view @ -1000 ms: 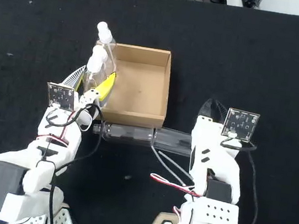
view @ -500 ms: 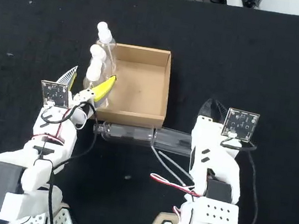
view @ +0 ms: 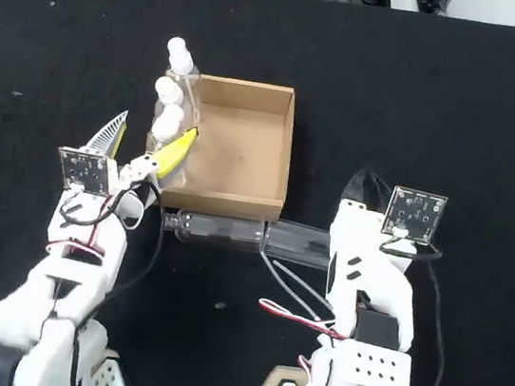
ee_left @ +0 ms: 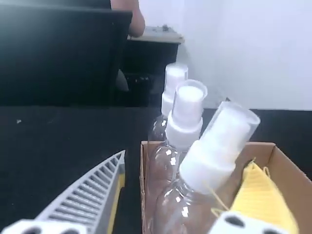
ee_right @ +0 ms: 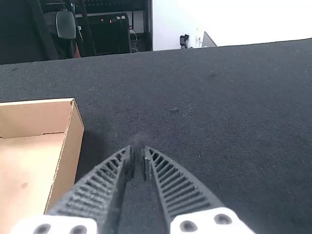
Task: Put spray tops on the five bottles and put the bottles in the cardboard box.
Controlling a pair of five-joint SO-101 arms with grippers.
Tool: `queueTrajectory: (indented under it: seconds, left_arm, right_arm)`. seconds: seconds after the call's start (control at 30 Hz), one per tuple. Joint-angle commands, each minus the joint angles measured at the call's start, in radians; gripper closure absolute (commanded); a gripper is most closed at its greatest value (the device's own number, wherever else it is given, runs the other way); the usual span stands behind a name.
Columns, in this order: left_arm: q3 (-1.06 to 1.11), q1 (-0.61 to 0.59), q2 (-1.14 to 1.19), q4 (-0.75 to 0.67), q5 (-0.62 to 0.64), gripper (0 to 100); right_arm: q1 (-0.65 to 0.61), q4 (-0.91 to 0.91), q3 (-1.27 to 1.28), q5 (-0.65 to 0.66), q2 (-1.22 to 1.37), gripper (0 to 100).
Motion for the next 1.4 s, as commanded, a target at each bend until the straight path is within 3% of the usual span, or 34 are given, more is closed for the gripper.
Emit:
queueTrajectory:
  seconds: [0.0,0.43,0.63,0.7,1.03,1.13,1.23,1.37]
  left_arm:
    - [-0.001,0.010,-0.212,0.150,-0.003,76]
    - [0.156,-0.047,-0.964,0.830,-0.002,76]
    - [0.148,-0.191,-1.254,1.218,-0.006,98]
    - [0.148,-0.248,-1.267,1.301,-0.008,94]
    - [0.150,-0.440,-1.204,1.559,-0.002,92]
    - [0.150,-0.443,-1.204,1.567,-0.005,92]
    - [0.150,-0.435,-1.206,1.544,-0.009,92]
    - [0.150,-0.404,-1.206,1.508,-0.066,92]
  right_arm:
    - [0.015,-0.028,-0.004,-0.008,-0.018,97.6]
    - [0.017,-0.026,-0.001,-0.008,-0.018,97.6]
    - [0.017,-0.026,-0.001,-0.008,-0.018,97.6]
    - [0.017,-0.026,-0.001,-0.008,-0.018,97.6]
    - [0.020,0.003,-0.024,0.032,-0.018,97.6]
    - [0.006,0.180,-0.165,0.176,-0.010,97.5]
    - [-0.034,0.410,-0.334,0.204,-0.008,97.5]
    - [-0.126,0.674,-0.538,0.361,0.004,97.5]
